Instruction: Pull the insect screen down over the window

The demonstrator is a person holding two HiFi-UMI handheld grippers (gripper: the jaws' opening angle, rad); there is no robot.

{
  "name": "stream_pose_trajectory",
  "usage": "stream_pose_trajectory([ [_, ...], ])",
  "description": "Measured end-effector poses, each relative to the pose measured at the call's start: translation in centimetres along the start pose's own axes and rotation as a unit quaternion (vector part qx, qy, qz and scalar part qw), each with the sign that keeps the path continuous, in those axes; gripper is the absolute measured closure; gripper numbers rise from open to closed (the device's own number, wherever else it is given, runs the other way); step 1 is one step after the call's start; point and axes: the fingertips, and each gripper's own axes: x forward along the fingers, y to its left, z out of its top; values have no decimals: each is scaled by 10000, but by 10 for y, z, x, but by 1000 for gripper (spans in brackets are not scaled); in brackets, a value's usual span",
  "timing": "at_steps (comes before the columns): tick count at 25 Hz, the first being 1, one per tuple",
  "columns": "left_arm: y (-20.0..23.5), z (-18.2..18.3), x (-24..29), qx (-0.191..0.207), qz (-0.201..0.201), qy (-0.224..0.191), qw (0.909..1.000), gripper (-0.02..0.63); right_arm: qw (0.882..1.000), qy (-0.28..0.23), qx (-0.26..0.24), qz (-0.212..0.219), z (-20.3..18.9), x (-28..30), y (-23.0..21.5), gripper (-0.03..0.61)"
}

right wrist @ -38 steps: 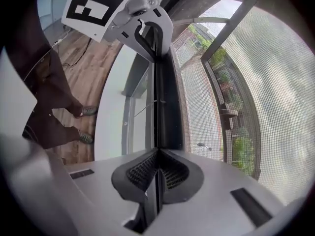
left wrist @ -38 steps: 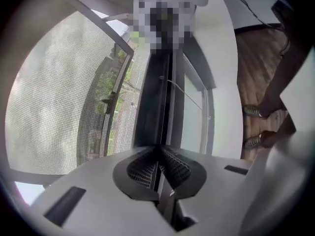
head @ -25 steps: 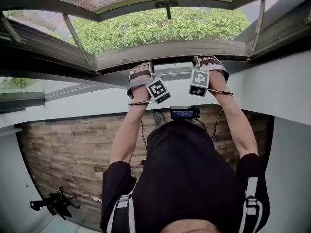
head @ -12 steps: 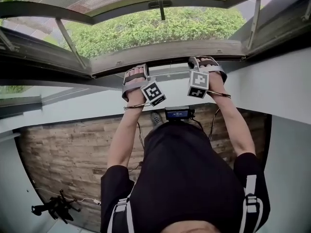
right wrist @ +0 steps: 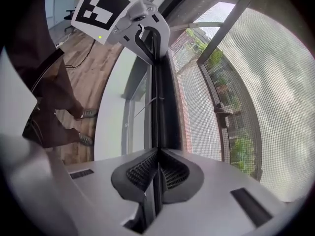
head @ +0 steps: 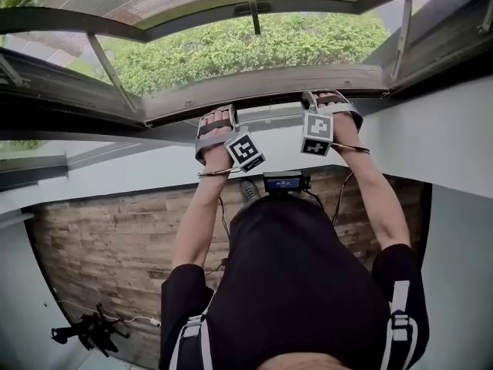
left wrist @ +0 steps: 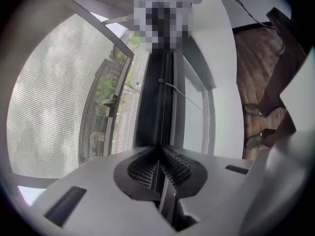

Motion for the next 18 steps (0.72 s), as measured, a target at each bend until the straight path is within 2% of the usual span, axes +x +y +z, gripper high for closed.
stream_pose_trajectory([
  [3,-2,11,-2,-173,-67,-154,9997,586,9999,-20,-79,-124,0,5,-3,557],
  [6,-2,13,-1,-132,-100,-130,9998,586,10000,-11,-37,21,4,5,-2,557],
  [9,-13,10,6,-134,-374,-29,9992,591,9994,242,-116,225,3,12,7,561],
  [12,-19,10,9,-92,-566,-45,9983,604,9997,233,-107,19,2,22,12,561],
  [15,-16,10,7,-39,-434,12,9990,604,10000,82,5,-1,3,19,11,561],
  [18,-16,11,5,-169,-361,22,9992,604,9998,154,-95,10,3,17,10,561],
])
